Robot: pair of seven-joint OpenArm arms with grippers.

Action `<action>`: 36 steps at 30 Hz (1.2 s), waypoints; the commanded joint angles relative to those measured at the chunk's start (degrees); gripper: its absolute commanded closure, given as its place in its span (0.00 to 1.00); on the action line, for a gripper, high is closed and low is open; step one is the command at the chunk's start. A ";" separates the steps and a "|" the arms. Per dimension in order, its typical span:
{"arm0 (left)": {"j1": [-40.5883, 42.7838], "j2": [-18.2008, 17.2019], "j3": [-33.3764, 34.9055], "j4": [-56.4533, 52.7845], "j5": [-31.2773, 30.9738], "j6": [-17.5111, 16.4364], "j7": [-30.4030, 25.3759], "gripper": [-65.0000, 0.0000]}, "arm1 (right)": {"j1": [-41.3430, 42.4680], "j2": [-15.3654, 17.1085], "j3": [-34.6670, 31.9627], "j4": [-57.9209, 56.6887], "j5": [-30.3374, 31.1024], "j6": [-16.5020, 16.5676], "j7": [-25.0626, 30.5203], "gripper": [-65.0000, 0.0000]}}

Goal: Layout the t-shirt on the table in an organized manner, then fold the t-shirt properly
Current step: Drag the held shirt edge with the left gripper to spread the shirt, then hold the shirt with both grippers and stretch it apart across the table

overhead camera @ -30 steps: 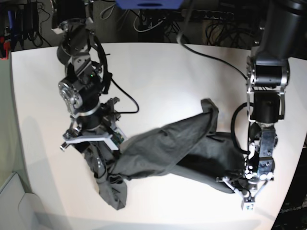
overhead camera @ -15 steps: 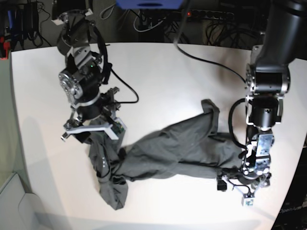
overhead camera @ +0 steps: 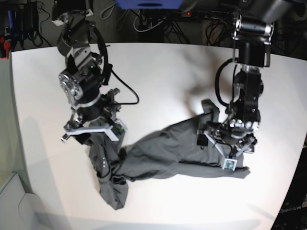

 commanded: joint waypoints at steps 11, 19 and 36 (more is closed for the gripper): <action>8.04 -0.93 3.28 11.58 0.30 0.62 12.59 0.00 | 1.02 -0.04 0.13 1.20 -0.33 -0.56 1.25 0.38; 9.27 -0.84 2.41 16.24 -0.32 0.44 14.97 0.00 | 1.10 -0.04 0.13 1.20 -0.33 -0.56 1.25 0.38; 9.62 3.29 -6.03 9.29 -8.76 0.53 14.17 0.01 | 0.93 0.23 0.22 1.20 -0.33 -0.56 1.25 0.38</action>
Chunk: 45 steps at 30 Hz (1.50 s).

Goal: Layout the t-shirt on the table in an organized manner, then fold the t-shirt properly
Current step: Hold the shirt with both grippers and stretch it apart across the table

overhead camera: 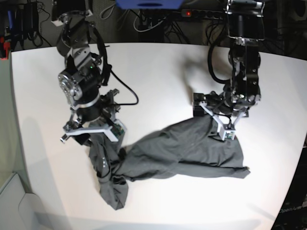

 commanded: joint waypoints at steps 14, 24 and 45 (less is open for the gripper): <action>-3.31 1.73 0.17 -8.37 -0.32 0.31 -5.72 0.19 | 0.23 0.14 0.07 1.22 -0.16 -0.56 0.63 0.38; -0.93 -1.35 -0.26 -2.40 0.12 0.31 -4.84 1.00 | 0.66 0.14 1.48 1.22 -0.16 -0.56 0.90 0.38; 17.09 -18.67 -4.84 24.77 0.21 0.14 5.97 0.99 | 12.18 -4.52 -10.39 -6.25 0.11 -0.48 0.98 0.19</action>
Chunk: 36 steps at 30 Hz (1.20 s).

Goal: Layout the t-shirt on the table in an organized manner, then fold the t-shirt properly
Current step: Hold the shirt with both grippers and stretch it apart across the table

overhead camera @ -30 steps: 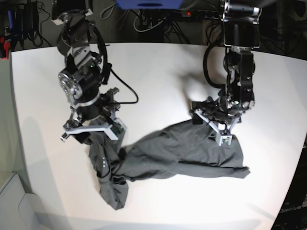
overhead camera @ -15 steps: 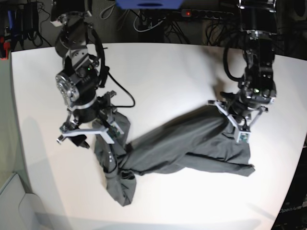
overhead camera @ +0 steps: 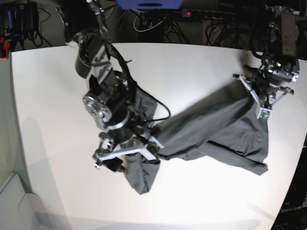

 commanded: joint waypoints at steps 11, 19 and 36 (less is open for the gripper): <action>5.16 -0.70 -2.05 0.79 0.51 0.40 -4.96 0.99 | 9.54 -4.74 -3.68 -20.21 0.17 -0.48 2.11 0.17; 5.96 -0.44 -2.05 0.79 0.51 0.40 -4.87 0.99 | 13.41 -6.50 -3.51 -27.68 0.26 -0.48 5.89 0.17; 6.31 -0.35 -1.87 0.53 0.51 0.49 -4.87 0.99 | 19.56 -7.82 8.19 -43.85 0.26 -0.48 18.98 0.26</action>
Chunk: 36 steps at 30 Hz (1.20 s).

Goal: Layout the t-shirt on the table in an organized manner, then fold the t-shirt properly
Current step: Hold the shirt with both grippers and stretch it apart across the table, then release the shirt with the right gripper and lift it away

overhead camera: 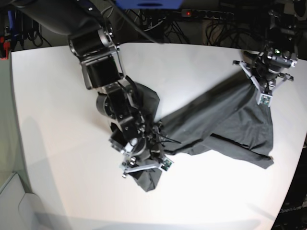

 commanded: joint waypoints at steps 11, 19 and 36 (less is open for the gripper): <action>-0.23 0.55 -0.34 0.75 0.27 0.73 -0.37 0.99 | 2.27 -0.57 -0.05 -2.89 0.28 -0.78 5.76 0.44; -0.23 0.73 -0.17 0.75 0.27 0.73 -0.46 0.99 | 2.45 -0.57 -0.05 -2.98 0.28 -0.78 5.85 0.55; -0.05 0.73 -0.34 0.66 0.27 0.64 -0.46 0.99 | 2.27 1.09 0.21 -5.79 0.28 -0.61 5.76 1.00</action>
